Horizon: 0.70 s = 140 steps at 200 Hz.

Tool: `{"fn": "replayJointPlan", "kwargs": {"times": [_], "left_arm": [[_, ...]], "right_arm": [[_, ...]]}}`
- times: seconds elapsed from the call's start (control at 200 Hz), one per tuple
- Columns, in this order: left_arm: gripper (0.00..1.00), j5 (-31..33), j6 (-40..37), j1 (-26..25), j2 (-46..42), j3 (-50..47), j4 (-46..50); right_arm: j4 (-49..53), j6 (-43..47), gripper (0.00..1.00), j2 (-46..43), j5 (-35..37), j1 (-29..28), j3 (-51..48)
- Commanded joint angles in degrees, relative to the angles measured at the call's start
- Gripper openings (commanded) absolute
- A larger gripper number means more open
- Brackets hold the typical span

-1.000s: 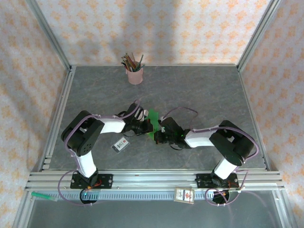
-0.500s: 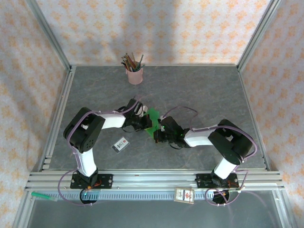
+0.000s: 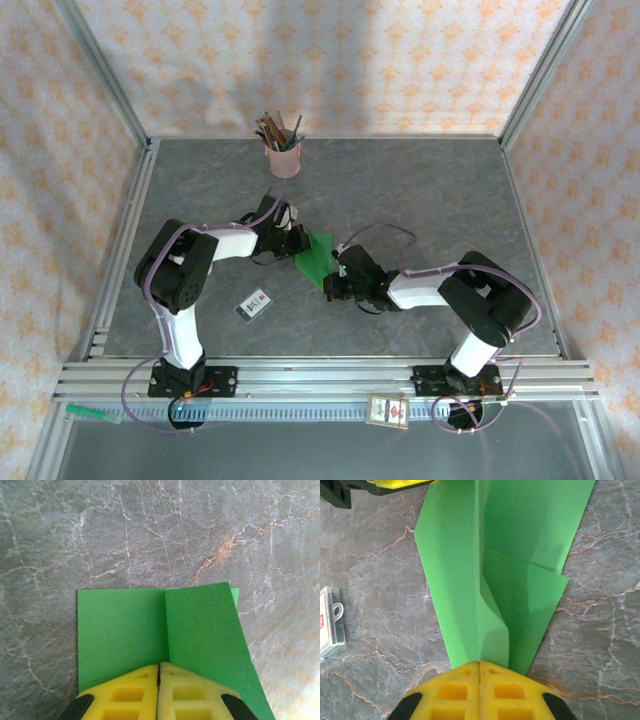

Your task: Fold a paper plane with a square sheet of paper (pick it up from the middle)

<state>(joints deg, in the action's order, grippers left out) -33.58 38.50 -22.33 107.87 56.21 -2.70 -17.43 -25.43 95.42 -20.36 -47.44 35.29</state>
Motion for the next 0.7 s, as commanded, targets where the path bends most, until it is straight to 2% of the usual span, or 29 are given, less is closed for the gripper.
{"fn": "replayJointPlan", "kwargs": {"times": [0.0,0.155,0.33,0.516,0.696], "left_arm": [[0.13,0.10,-0.41,0.62,-4.02,-1.47,-1.77],[0.14,0.09,0.51,0.30,-10.49,-6.27,-2.68],[0.15,0.49,1.64,-2.51,-14.31,-11.99,-3.88],[0.15,-1.48,2.14,-7.37,-12.00,-12.60,-6.64],[0.16,-1.77,2.47,-8.35,-8.30,-11.27,-8.66]], "right_arm": [[17.63,0.96,0.00,4.19,0.27,-0.63,-3.71],[17.52,0.85,0.00,3.99,0.25,-0.62,-3.58],[17.43,0.87,0.00,4.42,0.23,-0.57,-3.42],[17.95,1.09,0.00,4.27,0.71,-0.63,-3.11],[18.13,1.08,0.00,4.25,0.58,-0.64,-3.03]]}}
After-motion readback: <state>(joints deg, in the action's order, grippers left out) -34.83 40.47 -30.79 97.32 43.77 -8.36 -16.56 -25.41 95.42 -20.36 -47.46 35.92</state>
